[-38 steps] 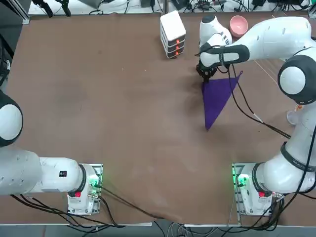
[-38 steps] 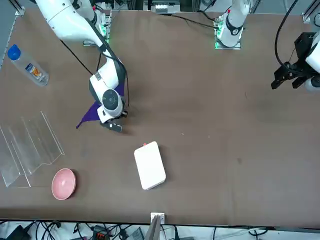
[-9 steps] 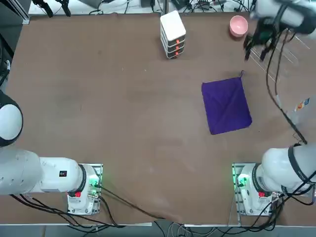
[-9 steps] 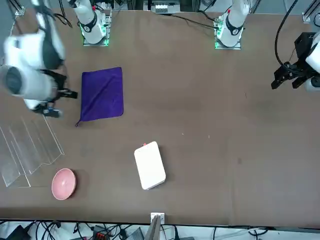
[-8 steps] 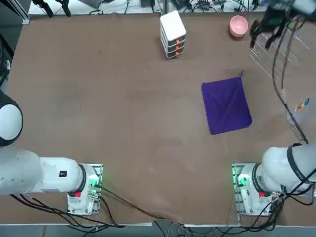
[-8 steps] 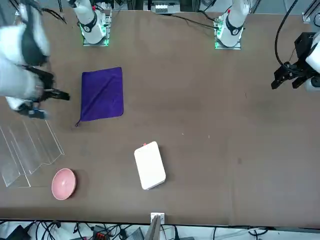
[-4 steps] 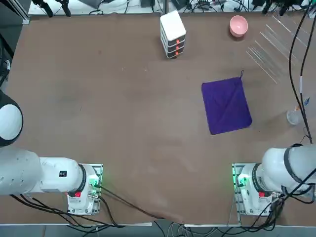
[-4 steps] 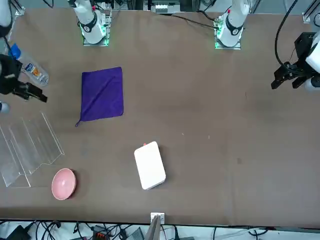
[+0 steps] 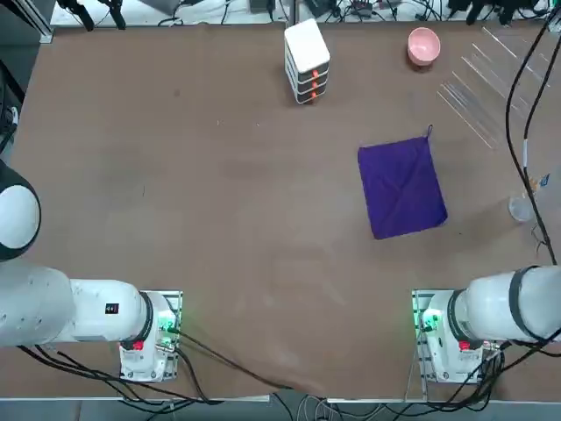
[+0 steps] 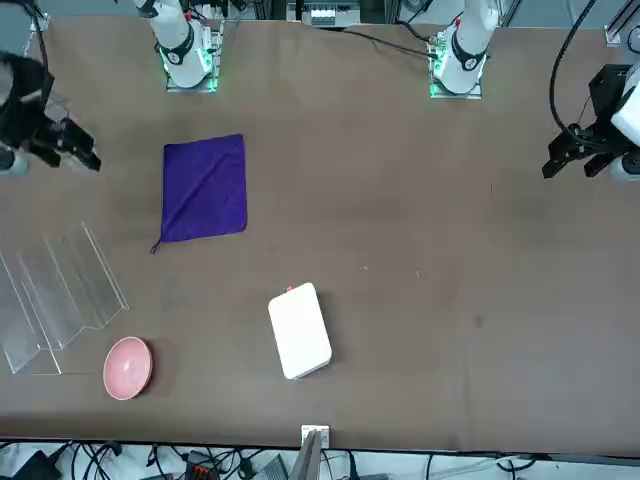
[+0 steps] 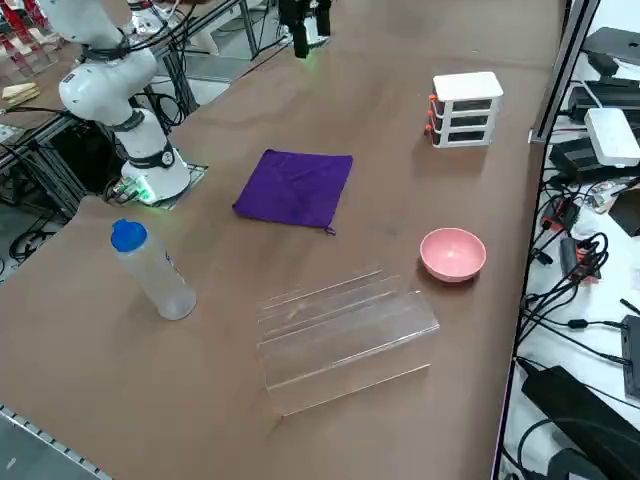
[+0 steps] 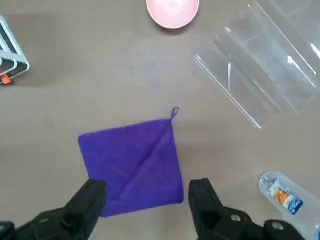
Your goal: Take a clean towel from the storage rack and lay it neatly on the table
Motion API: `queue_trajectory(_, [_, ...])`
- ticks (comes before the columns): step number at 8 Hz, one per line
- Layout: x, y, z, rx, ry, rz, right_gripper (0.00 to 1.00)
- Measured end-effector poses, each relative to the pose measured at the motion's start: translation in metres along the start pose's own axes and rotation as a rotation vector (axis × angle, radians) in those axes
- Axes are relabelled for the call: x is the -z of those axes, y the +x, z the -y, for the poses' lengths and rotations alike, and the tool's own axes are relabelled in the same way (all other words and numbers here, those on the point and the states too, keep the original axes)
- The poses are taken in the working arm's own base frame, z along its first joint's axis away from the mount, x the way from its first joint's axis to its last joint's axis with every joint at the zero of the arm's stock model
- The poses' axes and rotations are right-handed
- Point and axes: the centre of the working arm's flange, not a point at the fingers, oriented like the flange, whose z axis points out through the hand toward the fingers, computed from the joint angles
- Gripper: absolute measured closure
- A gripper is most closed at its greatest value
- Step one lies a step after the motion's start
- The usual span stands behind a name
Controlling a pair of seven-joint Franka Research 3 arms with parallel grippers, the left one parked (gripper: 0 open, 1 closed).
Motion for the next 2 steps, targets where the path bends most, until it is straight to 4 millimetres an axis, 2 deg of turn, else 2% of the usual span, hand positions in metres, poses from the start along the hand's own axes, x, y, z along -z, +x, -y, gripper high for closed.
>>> queue_trajectory(2, [-0.0057,-0.0017,-0.0047,-0.009,0.007,0.013,0.0])
